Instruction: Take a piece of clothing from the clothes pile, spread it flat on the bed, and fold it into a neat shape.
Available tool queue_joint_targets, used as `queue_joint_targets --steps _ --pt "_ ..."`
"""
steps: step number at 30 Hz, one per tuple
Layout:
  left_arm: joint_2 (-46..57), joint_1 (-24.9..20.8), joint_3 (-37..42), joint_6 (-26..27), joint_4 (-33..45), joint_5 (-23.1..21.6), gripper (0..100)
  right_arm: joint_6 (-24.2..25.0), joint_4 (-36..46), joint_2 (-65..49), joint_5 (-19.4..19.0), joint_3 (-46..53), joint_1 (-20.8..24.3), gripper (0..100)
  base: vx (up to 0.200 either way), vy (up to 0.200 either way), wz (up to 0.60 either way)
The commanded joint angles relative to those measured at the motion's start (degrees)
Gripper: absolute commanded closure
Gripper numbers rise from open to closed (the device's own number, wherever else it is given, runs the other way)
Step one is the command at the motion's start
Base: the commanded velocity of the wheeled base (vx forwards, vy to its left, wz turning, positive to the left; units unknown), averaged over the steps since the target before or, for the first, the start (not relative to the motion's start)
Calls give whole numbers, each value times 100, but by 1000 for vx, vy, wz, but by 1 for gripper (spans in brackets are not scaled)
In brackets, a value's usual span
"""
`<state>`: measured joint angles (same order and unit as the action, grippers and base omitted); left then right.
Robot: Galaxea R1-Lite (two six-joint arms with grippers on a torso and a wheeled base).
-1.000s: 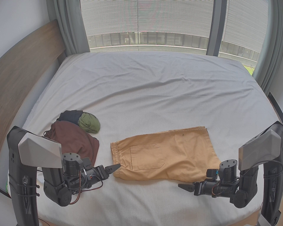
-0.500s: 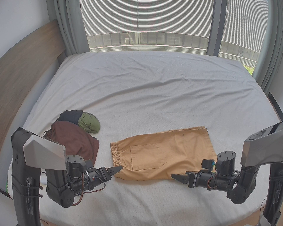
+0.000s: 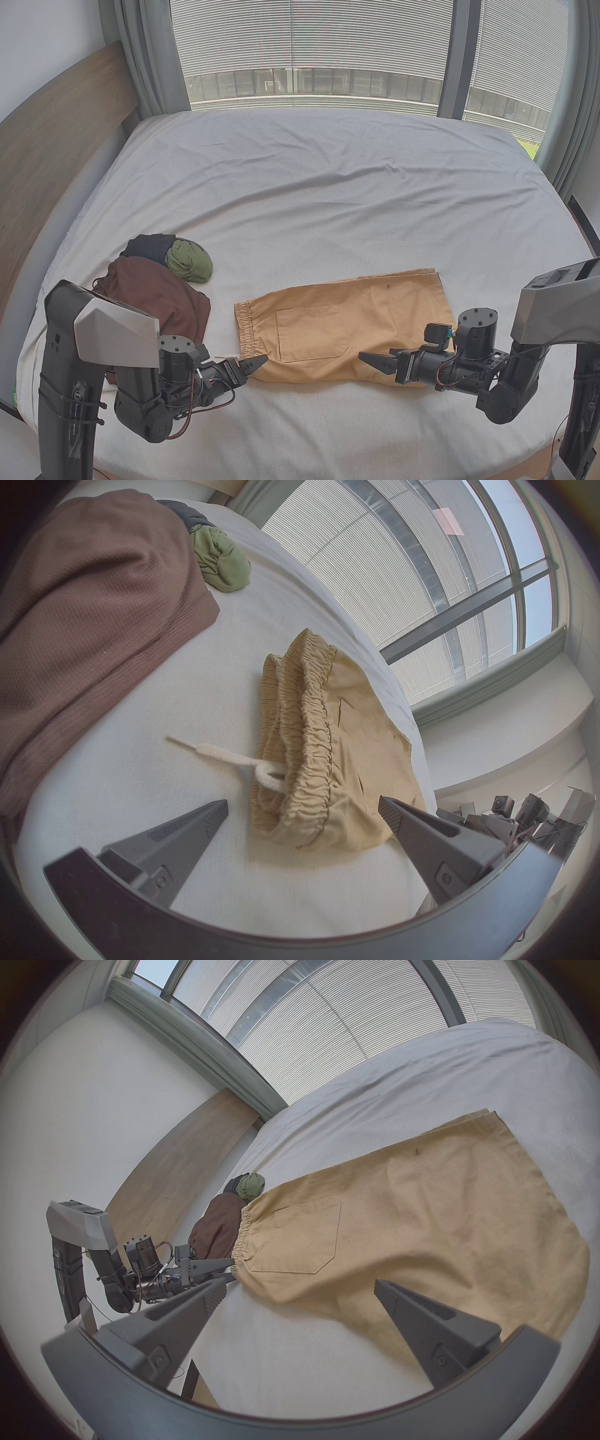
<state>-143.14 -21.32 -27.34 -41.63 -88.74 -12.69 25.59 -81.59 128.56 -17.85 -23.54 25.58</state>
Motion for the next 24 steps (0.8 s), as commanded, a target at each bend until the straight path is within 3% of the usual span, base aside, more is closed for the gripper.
queue_joint_targets --steps 1,24 --pt "-214 -74 -228 -21 -3 91 0 -1 -6 -103 1 -10 -44 0 0 0 0" --pt "-320 -258 -1124 -847 5 109 0 8 -6 -341 1 -28 -105 0 0 0 0"
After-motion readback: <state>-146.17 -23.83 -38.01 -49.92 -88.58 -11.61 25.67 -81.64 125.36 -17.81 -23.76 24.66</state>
